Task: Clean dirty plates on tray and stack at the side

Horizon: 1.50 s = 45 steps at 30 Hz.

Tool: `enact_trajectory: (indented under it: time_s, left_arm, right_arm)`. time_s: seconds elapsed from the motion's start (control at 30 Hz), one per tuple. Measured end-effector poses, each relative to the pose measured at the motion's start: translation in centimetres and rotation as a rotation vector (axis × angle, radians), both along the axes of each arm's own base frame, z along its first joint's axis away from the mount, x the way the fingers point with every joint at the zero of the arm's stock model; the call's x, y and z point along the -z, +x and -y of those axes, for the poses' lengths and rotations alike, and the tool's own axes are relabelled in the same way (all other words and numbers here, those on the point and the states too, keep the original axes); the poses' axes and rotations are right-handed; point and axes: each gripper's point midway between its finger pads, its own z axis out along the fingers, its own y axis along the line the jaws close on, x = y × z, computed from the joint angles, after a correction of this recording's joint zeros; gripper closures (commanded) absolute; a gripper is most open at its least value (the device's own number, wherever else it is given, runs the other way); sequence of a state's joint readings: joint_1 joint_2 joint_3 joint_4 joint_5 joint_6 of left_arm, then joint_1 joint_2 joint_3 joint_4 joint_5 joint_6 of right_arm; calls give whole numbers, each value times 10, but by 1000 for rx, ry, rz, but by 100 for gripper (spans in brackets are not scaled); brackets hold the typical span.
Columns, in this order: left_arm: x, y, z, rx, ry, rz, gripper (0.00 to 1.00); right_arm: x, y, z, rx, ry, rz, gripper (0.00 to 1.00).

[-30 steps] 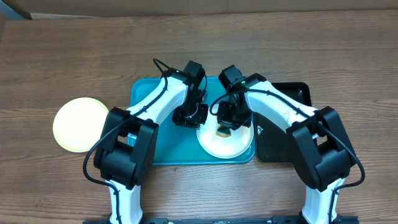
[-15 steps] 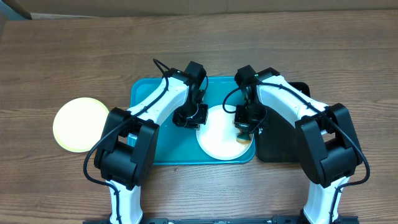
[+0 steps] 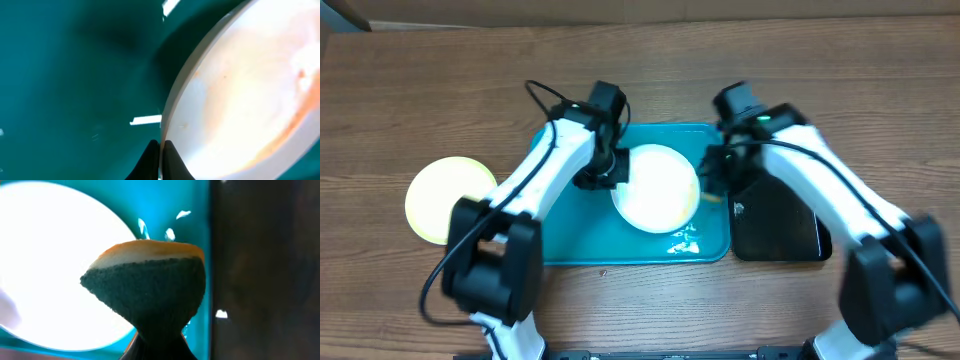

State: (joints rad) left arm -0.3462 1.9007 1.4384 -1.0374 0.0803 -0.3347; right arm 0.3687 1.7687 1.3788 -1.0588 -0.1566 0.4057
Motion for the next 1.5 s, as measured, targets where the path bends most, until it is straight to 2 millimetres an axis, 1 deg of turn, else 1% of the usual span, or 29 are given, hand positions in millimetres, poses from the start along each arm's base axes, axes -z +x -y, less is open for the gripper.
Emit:
enact_trajectory:
  time_s: [0.07, 0.13, 0.17, 0.27, 0.33, 0.37, 0.43, 0.53, 0.67, 0.8, 0.9, 1.0, 1.13, 1.23, 1.37, 1.5]
  left_arm:
    - [-14, 1, -7, -8, 26, 39, 96]
    - [-25, 2, -15, -20, 60, 72, 96]
    - [-28, 2, -19, -25, 78, 83, 96]
    - [-39, 3, -30, -46, 129, 122, 96]
    - [-46, 4, -37, -58, 164, 150, 96]
    - [-51, 4, -41, -61, 183, 167, 96]
    - [-63, 5, -50, -70, 216, 204, 96]
    - [-79, 5, -61, -85, 267, 257, 96]
    - [-98, 7, -76, -107, 331, 327, 96]
    - [-111, 9, -86, -120, 399, 380, 96]
    - [-121, 10, -88, -110, 463, 425, 96]
    - [-134, 10, -82, -73, 550, 491, 96]
    - [-154, 10, -66, -12, 672, 601, 96]
    - [-166, 9, -53, 21, 729, 671, 96]
    - [-173, 6, -41, 51, 755, 713, 96]
    - [-176, 5, -37, 63, 769, 731, 96]
  right_arm:
    - [-21, 2, 14, 36, 15, 43, 96]
    - [-34, 1, 32, 82, 18, 55, 96]
    - [-36, 1, 42, 108, 15, 50, 96]
    - [-33, 0, 70, 172, -4, 16, 96]
    - [-30, -2, 82, 196, -11, 1, 96]
    - [-26, -5, 92, 215, -19, -17, 96]
    - [-17, -11, 103, 237, -26, -46, 96]
    - [-3, -19, 108, 243, -32, -76, 96]
    - [13, -25, 108, 234, -35, -85, 96]
    - [25, -26, 109, 232, -34, -80, 96]
    - [34, -22, 109, 234, -30, -52, 96]
    - [46, -25, 109, 234, -33, -45, 96]
    - [61, -28, 110, 234, -34, -35, 96]
    - [67, -24, 110, 234, -29, -7, 96]
    - [72, -28, 113, 241, -46, -11, 96]
    - [85, -32, 123, 300, -95, -6, 96]
